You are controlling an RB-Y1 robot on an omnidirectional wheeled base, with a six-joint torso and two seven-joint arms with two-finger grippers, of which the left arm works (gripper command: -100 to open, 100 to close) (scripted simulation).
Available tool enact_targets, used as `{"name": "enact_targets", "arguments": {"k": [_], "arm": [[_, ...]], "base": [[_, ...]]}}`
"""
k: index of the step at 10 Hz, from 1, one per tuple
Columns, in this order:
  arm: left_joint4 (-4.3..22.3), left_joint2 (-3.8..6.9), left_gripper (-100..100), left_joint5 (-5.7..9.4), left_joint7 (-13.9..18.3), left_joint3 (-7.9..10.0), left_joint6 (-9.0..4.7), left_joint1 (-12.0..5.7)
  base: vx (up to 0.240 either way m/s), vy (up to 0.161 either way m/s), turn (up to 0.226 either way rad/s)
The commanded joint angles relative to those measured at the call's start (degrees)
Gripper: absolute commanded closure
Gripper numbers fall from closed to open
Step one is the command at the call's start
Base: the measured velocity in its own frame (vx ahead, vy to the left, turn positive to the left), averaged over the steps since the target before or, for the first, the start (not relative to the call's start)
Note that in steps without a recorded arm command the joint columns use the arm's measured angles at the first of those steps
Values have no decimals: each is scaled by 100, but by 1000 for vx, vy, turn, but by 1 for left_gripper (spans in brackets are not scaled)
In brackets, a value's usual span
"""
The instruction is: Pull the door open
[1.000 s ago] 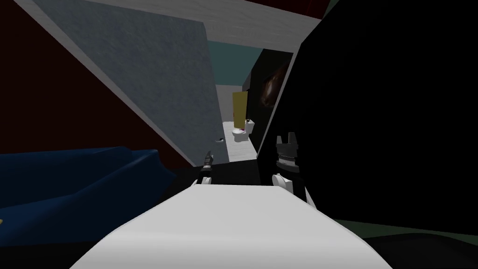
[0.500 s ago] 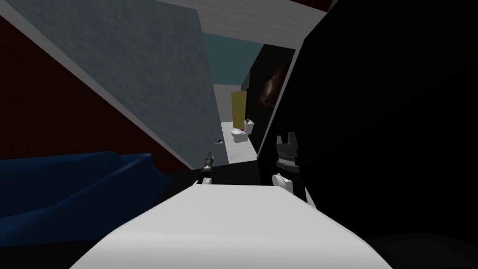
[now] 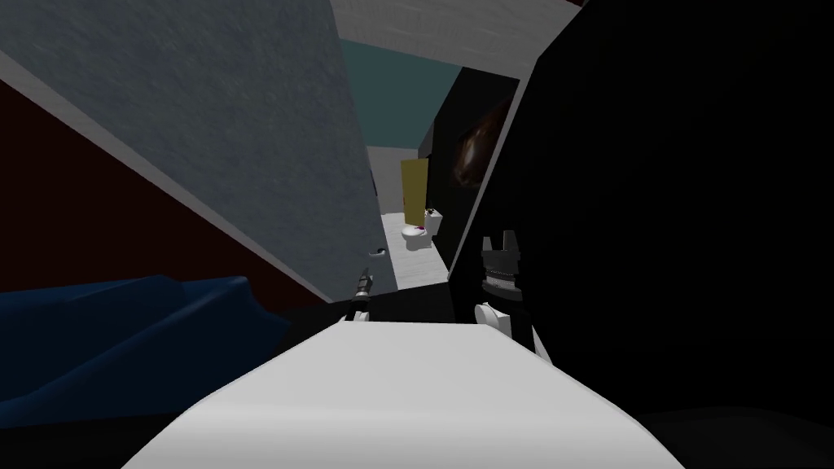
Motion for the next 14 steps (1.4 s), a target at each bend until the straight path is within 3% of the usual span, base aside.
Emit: {"name": "enact_targets", "arguments": {"k": [1, 4, 5, 6, 14], "arm": [[203, 3, -100, 12, 29, 6, -53, -57], [395, 10, -100, 25, 59, 13, -87, -121], [329, 2, -100, 21, 45, 10, -66, -94], [438, 109, -100, 63, 137, 69, -146, -78], [826, 528, -100, 227, 486, 303, -432, 3]], "base": [[115, 11, -25], [71, 8, -22], [27, 5, -5], [135, 1, -167], [194, 7, -89]]}}
